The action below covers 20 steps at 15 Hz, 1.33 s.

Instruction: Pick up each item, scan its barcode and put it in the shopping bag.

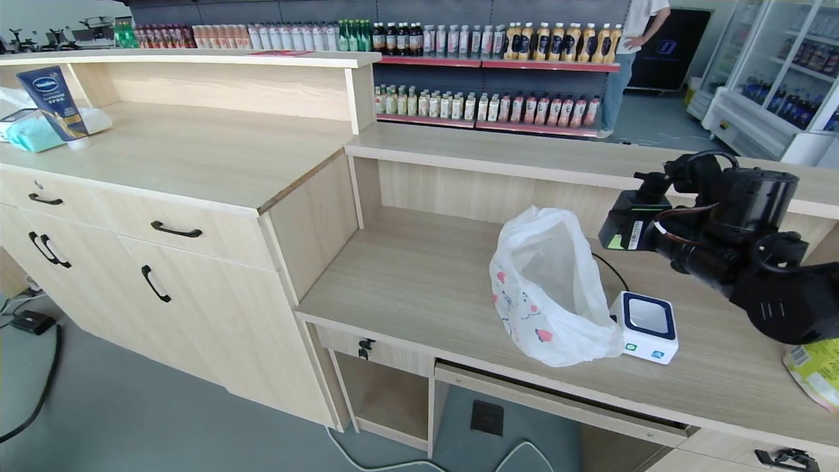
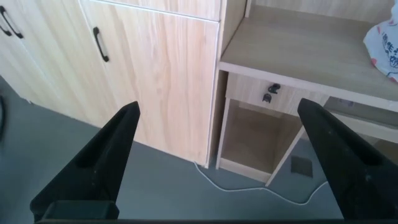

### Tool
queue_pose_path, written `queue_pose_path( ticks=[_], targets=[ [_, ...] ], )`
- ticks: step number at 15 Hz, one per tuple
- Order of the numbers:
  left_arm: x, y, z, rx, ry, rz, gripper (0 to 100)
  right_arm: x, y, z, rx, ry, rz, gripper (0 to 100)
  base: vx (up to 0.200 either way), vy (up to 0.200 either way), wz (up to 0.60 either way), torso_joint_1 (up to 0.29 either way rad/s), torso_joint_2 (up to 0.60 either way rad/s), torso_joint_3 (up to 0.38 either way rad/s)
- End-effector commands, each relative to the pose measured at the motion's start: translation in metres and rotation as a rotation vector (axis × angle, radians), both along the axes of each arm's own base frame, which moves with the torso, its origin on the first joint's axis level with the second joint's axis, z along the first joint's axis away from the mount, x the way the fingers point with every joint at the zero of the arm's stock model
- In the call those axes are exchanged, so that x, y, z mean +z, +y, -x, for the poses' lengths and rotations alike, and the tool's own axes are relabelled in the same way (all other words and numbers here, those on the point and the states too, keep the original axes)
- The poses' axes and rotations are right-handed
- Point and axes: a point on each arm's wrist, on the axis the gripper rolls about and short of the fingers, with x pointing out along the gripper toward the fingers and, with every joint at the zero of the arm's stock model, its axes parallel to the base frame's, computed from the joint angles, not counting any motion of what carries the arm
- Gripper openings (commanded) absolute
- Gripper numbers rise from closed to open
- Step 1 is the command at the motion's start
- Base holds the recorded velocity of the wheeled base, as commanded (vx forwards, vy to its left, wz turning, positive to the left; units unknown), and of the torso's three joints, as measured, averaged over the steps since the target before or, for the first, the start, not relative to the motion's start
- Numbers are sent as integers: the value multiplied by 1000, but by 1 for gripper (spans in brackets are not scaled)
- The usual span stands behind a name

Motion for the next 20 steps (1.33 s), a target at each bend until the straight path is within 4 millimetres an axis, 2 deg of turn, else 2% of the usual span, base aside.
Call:
queue_pose_path(
  ticks=[1, 3, 11, 16, 20],
  targets=[
    [0, 0, 0, 1, 0, 0, 100, -22, 1, -27, -8, 31, 3, 0, 0, 0, 0, 0, 0, 0],
    [0, 0, 0, 1, 0, 0, 100, -43, 1, -37, -12, 82, 13, 0, 0, 0, 0, 0, 0, 0],
    [0, 0, 0, 1, 0, 0, 100, -101, 7, -75, 17, 121, 13, 0, 0, 0, 0, 0, 0, 0],
    [0, 0, 0, 1, 0, 0, 100, -120, 31, -83, 166, 79, -2, 0, 0, 0, 0, 0, 0, 0],
    [0, 0, 0, 1, 0, 0, 100, -134, 37, -92, 181, 79, 29, 0, 0, 0, 0, 0, 0, 0]
  ],
)
